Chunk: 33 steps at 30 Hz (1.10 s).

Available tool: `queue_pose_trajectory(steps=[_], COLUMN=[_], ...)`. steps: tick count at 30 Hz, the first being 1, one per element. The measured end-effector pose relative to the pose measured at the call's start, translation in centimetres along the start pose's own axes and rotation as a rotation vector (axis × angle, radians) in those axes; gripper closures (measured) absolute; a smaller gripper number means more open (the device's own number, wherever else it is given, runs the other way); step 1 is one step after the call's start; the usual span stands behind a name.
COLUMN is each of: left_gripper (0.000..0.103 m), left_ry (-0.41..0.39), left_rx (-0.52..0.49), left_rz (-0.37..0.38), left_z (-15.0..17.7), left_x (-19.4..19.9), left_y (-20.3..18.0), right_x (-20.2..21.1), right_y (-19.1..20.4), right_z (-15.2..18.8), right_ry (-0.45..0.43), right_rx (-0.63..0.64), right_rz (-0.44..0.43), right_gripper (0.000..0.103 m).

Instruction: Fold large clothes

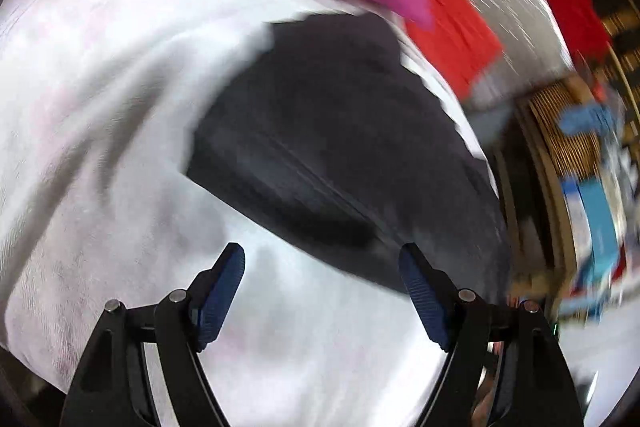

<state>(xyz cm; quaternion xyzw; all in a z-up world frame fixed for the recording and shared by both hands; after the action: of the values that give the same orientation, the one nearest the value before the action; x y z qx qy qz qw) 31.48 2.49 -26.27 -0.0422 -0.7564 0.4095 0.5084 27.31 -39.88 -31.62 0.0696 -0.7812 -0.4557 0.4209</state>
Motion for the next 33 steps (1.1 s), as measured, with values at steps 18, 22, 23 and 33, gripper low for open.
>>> queue_pose_trajectory(steps=[18,22,23,33], left_gripper=[0.058,0.043,0.042,0.027], left_ry=[-0.172,-0.108,-0.102,-0.104], left_rx=[0.046,0.074,0.111,0.203], left_rz=[0.063,0.003,0.01,0.018], left_z=[-7.1,-7.7,-7.7,-7.0], left_x=[-5.0,-7.2,-7.2,-3.9], left_y=[-3.1,-2.1,-1.6,0.9], right_x=[-0.9,-2.9,-2.9,3.4], right_y=[3.4,0.7,0.1,-3.8], right_z=[-6.1,-6.8,-6.9,-6.9], right_ry=[-0.274,-0.189,-0.172,-0.243], right_rx=[0.263,0.174,0.128,-0.076], right_rz=[0.165,0.175,0.147,0.103], right_gripper=[0.064,0.058,0.056,0.023])
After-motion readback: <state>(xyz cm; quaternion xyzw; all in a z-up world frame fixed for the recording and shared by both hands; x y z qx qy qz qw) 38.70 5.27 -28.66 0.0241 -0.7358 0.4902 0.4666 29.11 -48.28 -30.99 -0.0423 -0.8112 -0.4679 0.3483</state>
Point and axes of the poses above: each gripper's, at about its wrist camera, not at the fingertips, and x roughly against the way its jaws point, y to its left, z to its underside, the point moved 4 cm from there along -x, roughly the way its jaws point, and after that the axes turned 9 degrees about x, right-handed, at the moved point
